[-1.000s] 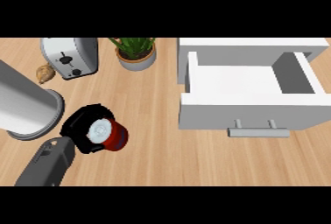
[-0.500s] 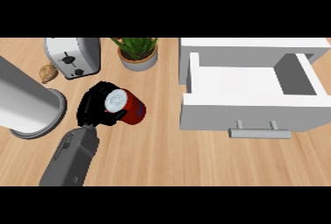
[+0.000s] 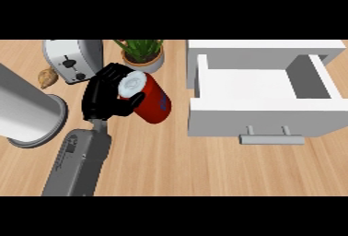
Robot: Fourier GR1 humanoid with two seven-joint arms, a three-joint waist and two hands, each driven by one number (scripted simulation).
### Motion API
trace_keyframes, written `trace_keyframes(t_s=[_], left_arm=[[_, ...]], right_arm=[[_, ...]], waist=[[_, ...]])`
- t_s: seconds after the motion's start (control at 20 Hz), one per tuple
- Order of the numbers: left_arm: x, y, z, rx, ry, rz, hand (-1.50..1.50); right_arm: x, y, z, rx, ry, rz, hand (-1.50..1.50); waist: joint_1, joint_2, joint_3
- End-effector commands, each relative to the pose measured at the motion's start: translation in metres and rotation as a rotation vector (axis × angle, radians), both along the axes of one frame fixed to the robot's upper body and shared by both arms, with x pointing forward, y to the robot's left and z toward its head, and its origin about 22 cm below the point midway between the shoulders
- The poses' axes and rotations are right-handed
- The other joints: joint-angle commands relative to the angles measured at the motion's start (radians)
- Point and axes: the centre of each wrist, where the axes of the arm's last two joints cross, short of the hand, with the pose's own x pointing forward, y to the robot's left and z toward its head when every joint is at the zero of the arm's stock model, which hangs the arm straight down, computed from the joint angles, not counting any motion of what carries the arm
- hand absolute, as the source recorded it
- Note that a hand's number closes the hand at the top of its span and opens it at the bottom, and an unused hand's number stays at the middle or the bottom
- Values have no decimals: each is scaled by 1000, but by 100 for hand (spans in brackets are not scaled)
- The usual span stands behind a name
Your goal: Pick up the can, place it into the drawer and close the drawer
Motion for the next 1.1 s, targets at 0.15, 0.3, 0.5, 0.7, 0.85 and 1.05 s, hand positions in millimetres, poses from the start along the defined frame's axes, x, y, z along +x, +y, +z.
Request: trace_keyframes(t_s=[0.15,0.3,0.5,0.7,0.85,1.05], left_arm=[[9,-33,51,14,-37,4,150],[-3,-44,80,36,-58,23,150],[17,-80,116,44,-46,-6,150],[26,-98,127,49,-72,-5,150],[32,-110,118,79,-64,4,150],[46,-120,156,78,-60,-1,150]], right_arm=[[-8,3,1,8,-27,-3,-150],[0,23,0,27,-34,4,-150],[5,4,0,19,-11,12,-150],[7,3,-5,22,-8,23,-150],[-5,6,3,13,-37,39,-150],[10,11,6,24,-17,8,-150]], waist=[[-17,5,-1],[-14,4,0],[-20,6,0],[-22,7,-1],[-28,6,-1],[-20,7,-1]])
